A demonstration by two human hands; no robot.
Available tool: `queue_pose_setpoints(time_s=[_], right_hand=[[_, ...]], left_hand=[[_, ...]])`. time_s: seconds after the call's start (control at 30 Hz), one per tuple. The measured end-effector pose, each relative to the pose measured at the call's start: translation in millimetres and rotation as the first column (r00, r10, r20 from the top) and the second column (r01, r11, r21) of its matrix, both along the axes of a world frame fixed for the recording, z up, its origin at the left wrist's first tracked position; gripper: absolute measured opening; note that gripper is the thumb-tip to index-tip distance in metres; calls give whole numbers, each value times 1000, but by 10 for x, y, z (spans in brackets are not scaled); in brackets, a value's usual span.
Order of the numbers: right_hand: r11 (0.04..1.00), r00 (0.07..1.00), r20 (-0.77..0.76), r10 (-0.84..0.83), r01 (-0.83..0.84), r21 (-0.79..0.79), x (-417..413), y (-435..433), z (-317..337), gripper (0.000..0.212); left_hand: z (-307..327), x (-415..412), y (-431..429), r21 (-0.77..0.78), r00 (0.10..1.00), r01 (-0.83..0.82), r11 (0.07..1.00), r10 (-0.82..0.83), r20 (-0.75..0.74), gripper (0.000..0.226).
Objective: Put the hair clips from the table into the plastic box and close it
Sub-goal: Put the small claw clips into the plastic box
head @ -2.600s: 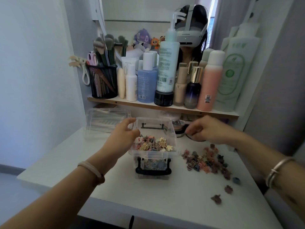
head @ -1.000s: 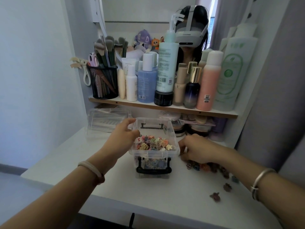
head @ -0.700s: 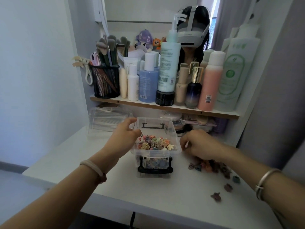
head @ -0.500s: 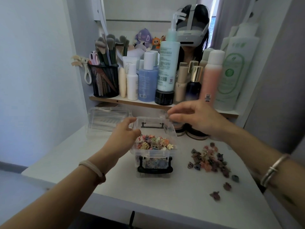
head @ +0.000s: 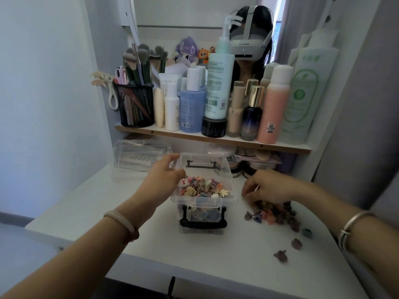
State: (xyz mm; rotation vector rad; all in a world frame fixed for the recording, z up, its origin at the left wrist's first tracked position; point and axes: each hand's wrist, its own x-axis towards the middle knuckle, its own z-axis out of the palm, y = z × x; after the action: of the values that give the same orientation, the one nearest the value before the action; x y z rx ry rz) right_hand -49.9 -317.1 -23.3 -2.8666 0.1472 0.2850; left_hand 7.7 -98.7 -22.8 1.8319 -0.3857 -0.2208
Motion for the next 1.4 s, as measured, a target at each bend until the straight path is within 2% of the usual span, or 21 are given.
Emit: queue_pose_setpoints(time_s=[0.17, 0.23, 0.3, 0.33, 0.4, 0.47, 0.53, 0.6, 0.63, 0.7, 0.73, 0.8, 0.87, 1.0, 1.17, 1.33, 1.4], right_hand=[[998, 1000, -6, 22, -22, -62, -2, 16, -36, 21], [994, 998, 54, 37, -31, -101, 19, 32, -65, 19], [996, 980, 198, 28, -12, -86, 42, 60, -25, 18], [1000, 951, 311, 0, 8, -23, 56, 78, 25, 16], [969, 860, 495, -120, -7, 247, 51, 132, 196, 11], [873, 842, 520, -146, -137, 467, 16, 213, 382, 9], [827, 879, 470, -87, -199, 525, -17, 240, 490, 13], [859, 907, 409, -102, -127, 496, -30, 157, 504, 15], [902, 919, 374, -126, -51, 429, -37, 77, 476, 15], [979, 952, 263, -160, 119, 164, -49, -95, 354, 17], [983, 962, 202, -185, 182, 32, -55, -187, 268, 21], [961, 963, 106, -247, 257, -101, -74, -317, 94, 24], [951, 956, 67, -284, 290, -110, -89, -371, -34, 25], [942, 935, 120, -334, 334, 20, -46, -411, -153, 36], [963, 955, 125, -269, 266, 38, 10, -338, -148, 15], [972, 962, 136, -236, 234, 25, 31, -276, -128, 21], [967, 940, 225, -256, 250, 57, 22, -259, -84, 24]], left_hand=[[-21, 13, 4, 20, 1000, -3, 1000, 3, 8, 48], [-16, 8, 1, 16, 1000, 2, 1000, -2, 4, 48], [-14, 10, 3, 18, 1000, 4, 1000, -4, 12, 48], [-19, 13, 5, 16, 1000, 6, 1000, -6, 15, 48], [-24, 16, 2, 11, 1000, 8, 1000, -8, 23, 48], [-31, 19, -11, 16, 1000, 4, 1000, -4, 22, 48], [-42, 20, -38, 21, 1000, 9, 1000, -9, 20, 48], [-45, 23, -64, 21, 999, 22, 1000, -23, 23, 47], [-44, 27, -75, 23, 999, 24, 999, -25, 27, 47], [-51, 46, -85, 30, 999, 18, 999, -19, 36, 47], [-54, 51, -94, 35, 999, 15, 999, -16, 29, 47], [-56, 59, -122, 40, 1000, 16, 999, -16, 16, 48], [-55, 65, -161, 37, 1000, 24, 999, -25, 14, 48], [-66, 96, -246, 31, 999, 30, 999, -30, 18, 48], [-57, 104, -298, 43, 999, 29, 999, -30, 24, 48], [-40, 91, -295, 44, 999, 37, 998, -38, 9, 47], [-40, 87, -299, 37, 999, 39, 999, -39, 5, 48]])
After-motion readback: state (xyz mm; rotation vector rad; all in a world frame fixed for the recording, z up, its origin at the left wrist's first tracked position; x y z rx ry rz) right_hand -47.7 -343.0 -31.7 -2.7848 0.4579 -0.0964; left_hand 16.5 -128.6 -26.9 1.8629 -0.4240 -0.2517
